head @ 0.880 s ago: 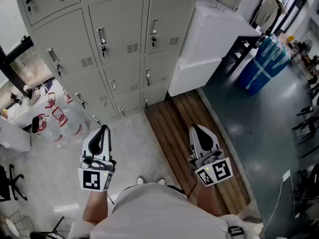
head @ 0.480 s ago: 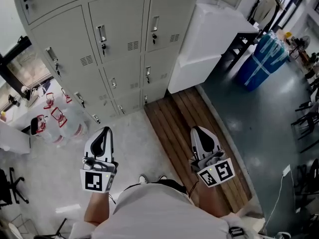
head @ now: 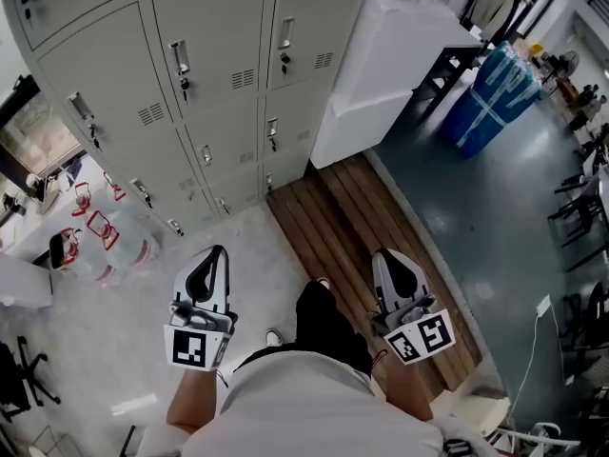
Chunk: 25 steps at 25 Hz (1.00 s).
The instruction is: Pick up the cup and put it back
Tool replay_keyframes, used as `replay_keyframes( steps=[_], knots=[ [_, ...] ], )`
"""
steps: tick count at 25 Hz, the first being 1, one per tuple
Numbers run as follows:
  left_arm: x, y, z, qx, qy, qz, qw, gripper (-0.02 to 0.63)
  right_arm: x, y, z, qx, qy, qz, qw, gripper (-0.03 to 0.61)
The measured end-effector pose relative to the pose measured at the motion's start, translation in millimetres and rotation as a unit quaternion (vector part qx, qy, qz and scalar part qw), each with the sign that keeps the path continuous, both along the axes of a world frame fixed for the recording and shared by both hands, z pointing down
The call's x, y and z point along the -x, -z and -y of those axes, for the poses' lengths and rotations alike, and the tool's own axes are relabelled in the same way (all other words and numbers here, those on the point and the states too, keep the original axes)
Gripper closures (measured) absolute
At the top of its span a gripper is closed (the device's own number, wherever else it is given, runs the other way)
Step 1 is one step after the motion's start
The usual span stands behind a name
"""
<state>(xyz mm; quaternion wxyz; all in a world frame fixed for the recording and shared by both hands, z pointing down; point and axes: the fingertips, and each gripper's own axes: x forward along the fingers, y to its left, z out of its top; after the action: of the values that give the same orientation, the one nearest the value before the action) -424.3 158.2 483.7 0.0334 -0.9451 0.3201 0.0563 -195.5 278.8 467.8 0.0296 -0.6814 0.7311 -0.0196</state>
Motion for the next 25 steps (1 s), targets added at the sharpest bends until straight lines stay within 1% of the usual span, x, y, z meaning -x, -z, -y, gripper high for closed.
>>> replay_keyframes(
  steps=[2, 5, 8, 11, 14, 18, 20, 22, 25],
  knots=[
    [-7.8, 5.0, -0.9, -0.001, -0.007, 0.000, 1.0000, 0.592, -5.7, 1.9, 5.2, 0.001, 0.000, -0.002, 1.000, 0.561],
    [-18.8, 10.6, 3.3, -0.008, -0.012, 0.001, 0.9999, 0.592, -15.5, 7.1, 24.9, -0.010, 0.009, -0.004, 1.000, 0.561],
    [-31.1, 5.6, 22.9, -0.012, 0.003, 0.007, 0.9999, 0.592, -30.5, 9.2, 52.7, -0.024, 0.024, -0.003, 0.999, 0.561],
    [-58.9, 6.2, 47.4, -0.014, 0.008, -0.001, 0.9999, 0.592, -60.1, 3.6, 81.6, -0.022, 0.035, -0.002, 0.999, 0.561],
    [-103.0, 0.8, 75.9, -0.008, 0.011, 0.009, 0.9999, 0.592, -102.7, -2.1, 113.4, -0.018, 0.042, -0.002, 0.999, 0.561],
    [-185.4, 11.4, 121.4, -0.016, 0.027, 0.005, 0.9995, 0.592, -174.9, -7.3, 166.2, -0.004, 0.075, 0.003, 0.997, 0.561],
    [-228.0, 29.4, 152.2, -0.019, 0.050, 0.004, 0.9986, 0.592, -212.1, -2.8, 198.9, 0.007, 0.104, 0.012, 0.994, 0.561],
    [-264.9, 55.8, 180.2, -0.023, 0.073, -0.003, 0.9970, 0.592, -244.1, 12.7, 230.8, 0.013, 0.139, 0.015, 0.990, 0.561],
    [-308.9, 99.5, 209.7, -0.036, 0.098, -0.007, 0.9945, 0.592, -277.6, 51.3, 274.0, 0.004, 0.187, 0.003, 0.982, 0.561]
  ],
)
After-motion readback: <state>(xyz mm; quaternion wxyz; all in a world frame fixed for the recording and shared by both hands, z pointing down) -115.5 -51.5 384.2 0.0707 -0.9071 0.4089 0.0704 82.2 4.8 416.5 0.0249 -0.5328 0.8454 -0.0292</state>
